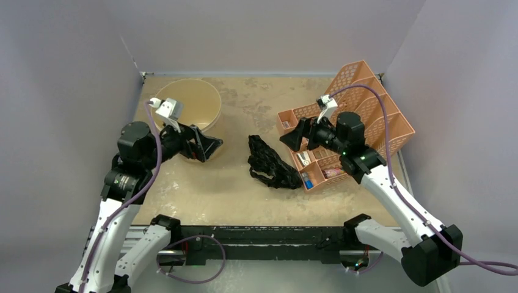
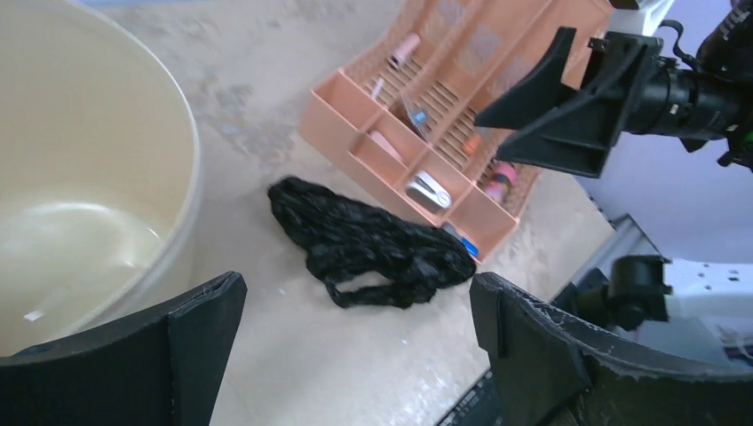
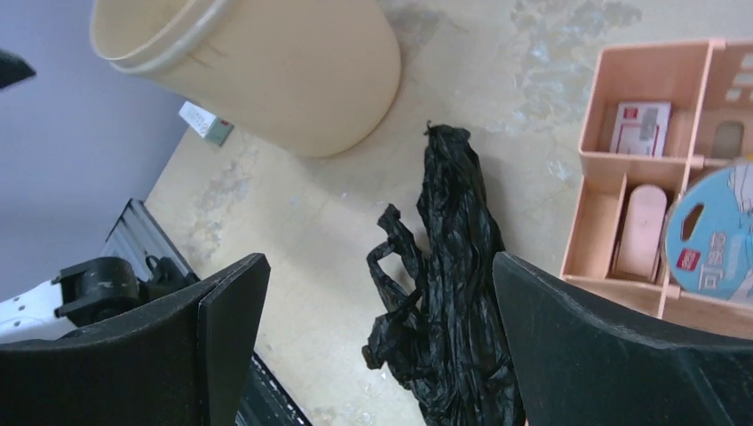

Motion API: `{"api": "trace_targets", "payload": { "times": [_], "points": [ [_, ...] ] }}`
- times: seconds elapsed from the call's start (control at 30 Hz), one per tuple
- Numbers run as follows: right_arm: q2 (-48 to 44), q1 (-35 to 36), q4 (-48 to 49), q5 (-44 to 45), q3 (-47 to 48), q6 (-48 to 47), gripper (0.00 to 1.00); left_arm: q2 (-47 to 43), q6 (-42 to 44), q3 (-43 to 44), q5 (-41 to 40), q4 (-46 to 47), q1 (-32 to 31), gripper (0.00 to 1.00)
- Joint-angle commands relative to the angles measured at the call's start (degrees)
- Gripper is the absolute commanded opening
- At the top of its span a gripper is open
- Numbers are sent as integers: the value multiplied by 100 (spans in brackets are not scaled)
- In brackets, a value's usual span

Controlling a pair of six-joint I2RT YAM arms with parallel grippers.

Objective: Put the trash bags into the trash bin

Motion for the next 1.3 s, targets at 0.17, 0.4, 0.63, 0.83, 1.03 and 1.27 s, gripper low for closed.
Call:
{"api": "trace_targets", "payload": {
  "times": [0.17, 0.4, 0.63, 0.83, 1.03, 1.27],
  "points": [
    [-307, 80, 565, 1719, -685, 1408, 99, -62, -510, -529, 1062, 353, -28, 100],
    [-394, 80, 517, 2416, -951, 2042, 99, -714, -1021, -775, 468, 15, -30, 100],
    [-304, 75, -24, 3277, -1206, 2685, 99, -1310, -1660, -1582, 1112, 575, -33, 100],
    [339, 69, -693, 4515, -785, 2802, 99, -1077, -1725, -1967, 2115, 1112, -33, 100],
    [808, 22, -1290, 5210, -598, 3396, 99, -882, -1566, -2056, 2418, 1103, -33, 100],
    [516, 21, -1272, 5007, -573, 3062, 99, -824, -1433, -2211, 2289, 1045, -33, 100]
  ]
}}
